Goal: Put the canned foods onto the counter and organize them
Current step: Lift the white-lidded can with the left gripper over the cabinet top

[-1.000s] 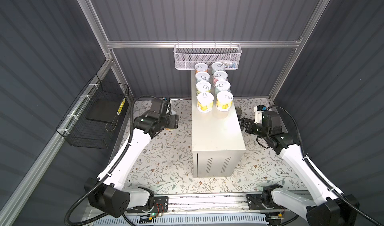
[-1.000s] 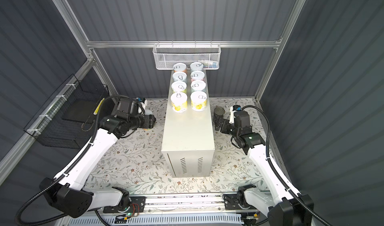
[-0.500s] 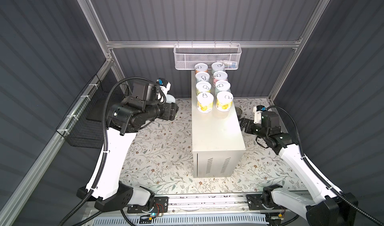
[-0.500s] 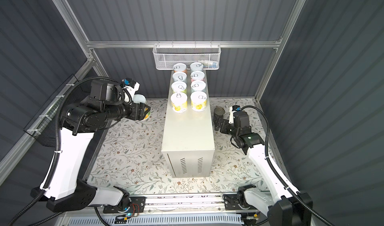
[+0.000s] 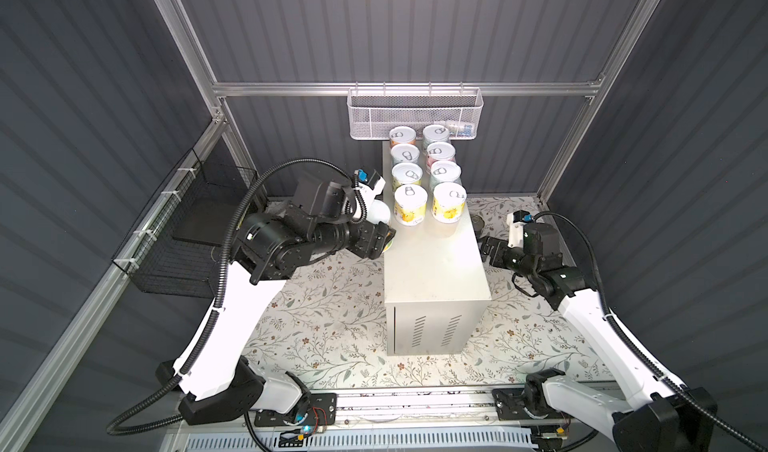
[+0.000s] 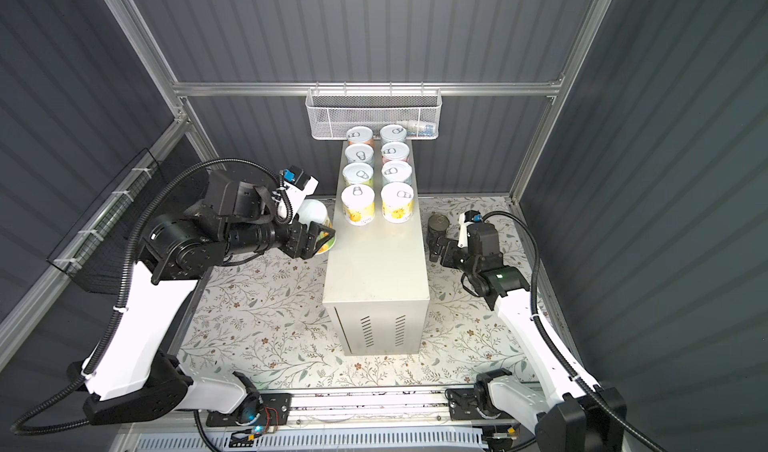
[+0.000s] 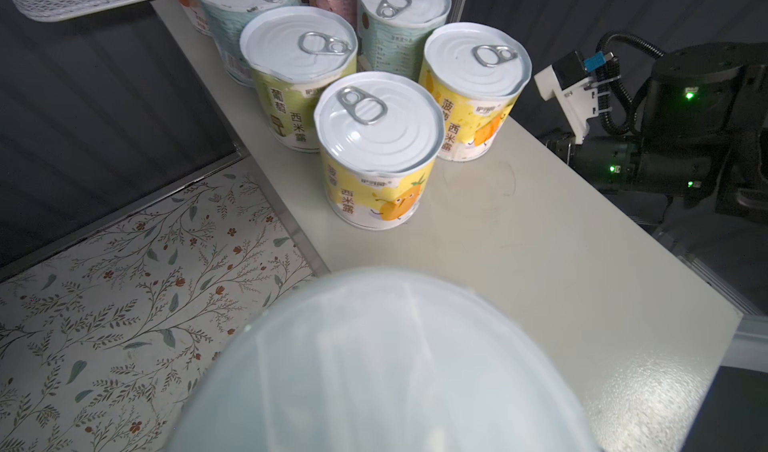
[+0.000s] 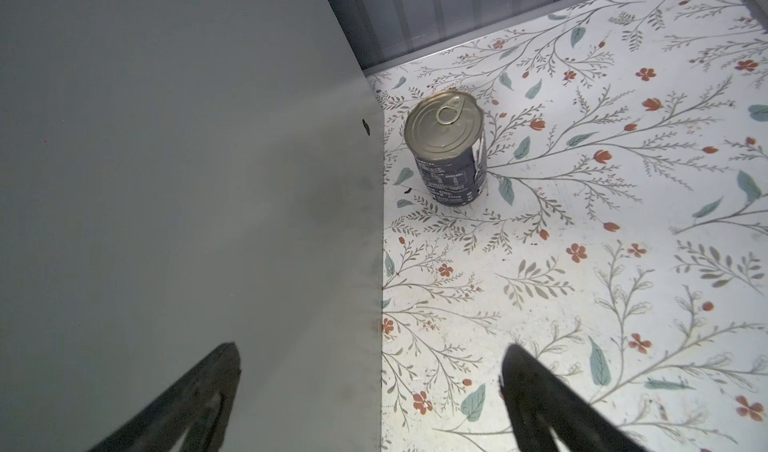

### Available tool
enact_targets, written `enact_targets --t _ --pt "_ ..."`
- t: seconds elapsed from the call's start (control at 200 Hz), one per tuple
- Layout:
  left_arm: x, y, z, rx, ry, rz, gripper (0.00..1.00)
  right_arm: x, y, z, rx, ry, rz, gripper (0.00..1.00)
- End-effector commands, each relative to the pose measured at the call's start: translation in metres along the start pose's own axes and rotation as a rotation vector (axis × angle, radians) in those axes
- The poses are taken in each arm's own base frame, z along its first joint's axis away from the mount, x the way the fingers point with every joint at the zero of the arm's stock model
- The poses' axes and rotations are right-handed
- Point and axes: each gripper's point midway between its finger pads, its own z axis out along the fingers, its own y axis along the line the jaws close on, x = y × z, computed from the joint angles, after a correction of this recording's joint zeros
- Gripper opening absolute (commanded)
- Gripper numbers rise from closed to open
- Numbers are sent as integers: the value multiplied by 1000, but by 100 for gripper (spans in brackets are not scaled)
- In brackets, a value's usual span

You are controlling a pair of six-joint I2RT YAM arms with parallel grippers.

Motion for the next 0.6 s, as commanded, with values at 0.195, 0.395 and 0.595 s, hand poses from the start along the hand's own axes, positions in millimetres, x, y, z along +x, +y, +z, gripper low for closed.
enact_targets --t 0.195,0.395,0.595 --pt "-30 -17 7 4 -115 52 0 -8 1 -7 1 -28 -13 99" --pt "-32 -33 28 31 -99 81 0 -7 0 -8 4 -30 -19 99" --pt "-33 -42 44 36 -78 101 0 -6 -2 -11 11 -37 -27 99"
